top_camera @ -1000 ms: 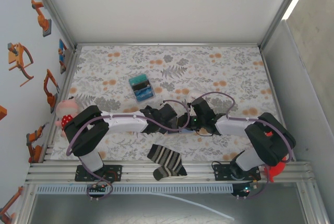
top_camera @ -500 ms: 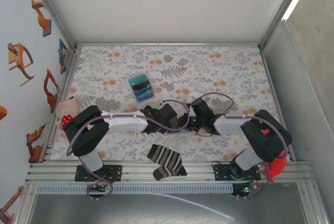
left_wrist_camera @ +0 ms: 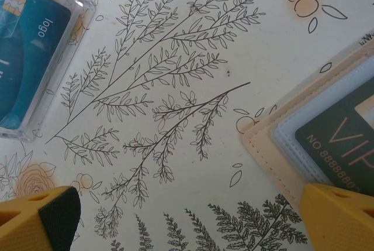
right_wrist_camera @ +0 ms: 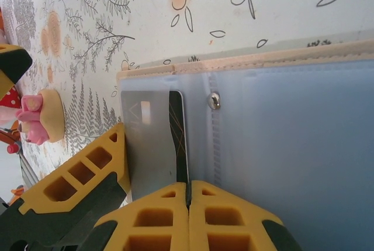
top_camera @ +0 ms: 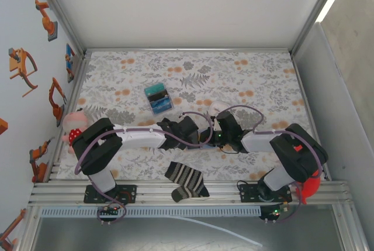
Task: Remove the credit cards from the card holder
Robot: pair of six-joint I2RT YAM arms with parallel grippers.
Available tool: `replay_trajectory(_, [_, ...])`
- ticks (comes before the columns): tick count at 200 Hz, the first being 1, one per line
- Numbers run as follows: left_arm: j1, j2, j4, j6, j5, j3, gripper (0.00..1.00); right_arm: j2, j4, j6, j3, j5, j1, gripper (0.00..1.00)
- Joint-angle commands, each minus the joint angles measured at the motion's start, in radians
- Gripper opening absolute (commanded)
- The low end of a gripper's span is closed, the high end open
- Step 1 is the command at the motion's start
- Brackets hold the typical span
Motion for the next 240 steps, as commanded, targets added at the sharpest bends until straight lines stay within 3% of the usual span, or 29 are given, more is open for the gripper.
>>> replay_trajectory(1, [-0.003, 0.008, -0.042, -0.018, 0.022, 0.01, 0.97, -0.021, 0.043, 0.007, -0.013, -0.029, -0.001, 0.0])
replay_trajectory(143, [0.005, -0.029, -0.049, -0.019, 0.013, 0.011, 0.97, -0.1, -0.175, -0.077, 0.017, 0.076, -0.022, 0.0])
replay_trajectory(240, [0.003, -0.097, 0.086, 0.042, 0.049, -0.012, 0.97, -0.089, -0.143, -0.062, 0.02, 0.05, -0.026, 0.0])
